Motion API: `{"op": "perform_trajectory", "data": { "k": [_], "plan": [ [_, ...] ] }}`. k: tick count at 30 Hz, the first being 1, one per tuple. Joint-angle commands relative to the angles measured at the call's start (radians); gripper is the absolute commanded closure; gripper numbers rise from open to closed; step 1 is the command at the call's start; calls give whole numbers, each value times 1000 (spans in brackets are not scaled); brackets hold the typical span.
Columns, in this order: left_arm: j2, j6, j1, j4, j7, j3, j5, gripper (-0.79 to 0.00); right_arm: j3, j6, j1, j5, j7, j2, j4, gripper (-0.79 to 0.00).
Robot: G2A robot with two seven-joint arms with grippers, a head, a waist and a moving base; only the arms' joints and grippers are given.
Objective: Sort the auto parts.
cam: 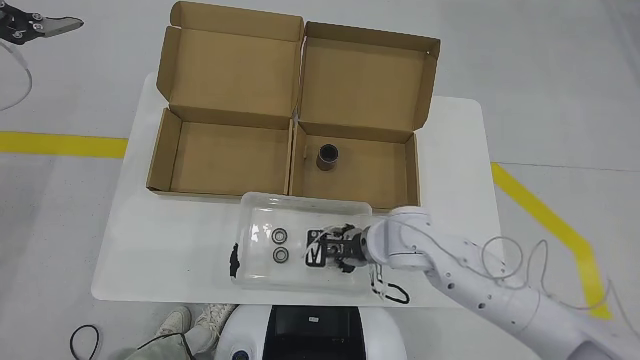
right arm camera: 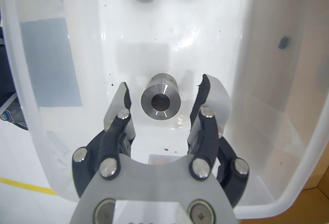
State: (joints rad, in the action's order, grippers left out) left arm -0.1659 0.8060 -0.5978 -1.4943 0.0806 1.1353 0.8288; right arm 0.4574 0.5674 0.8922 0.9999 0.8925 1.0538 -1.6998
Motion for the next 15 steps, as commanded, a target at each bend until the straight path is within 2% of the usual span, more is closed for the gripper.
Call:
{"op": "perform_trajectory", "data": {
  "k": [1, 2, 8, 15],
  "plan": [
    [0, 0, 0, 0, 0, 0, 0, -785, -2, -3, -3, -4, 5, 5, 1, -114],
    [0, 0, 0, 0, 0, 0, 0, -785, -2, -2, -4, -3, 5, 7, 4, 0],
    [0, 0, 0, 0, 0, 0, 0, -785, 0, -7, -5, -5, 18, 16, 12, 0],
    [0, 0, 0, 0, 0, 0, 0, -785, 39, -7, 16, 23, -24, 7, -81, 0]
  ]
}}
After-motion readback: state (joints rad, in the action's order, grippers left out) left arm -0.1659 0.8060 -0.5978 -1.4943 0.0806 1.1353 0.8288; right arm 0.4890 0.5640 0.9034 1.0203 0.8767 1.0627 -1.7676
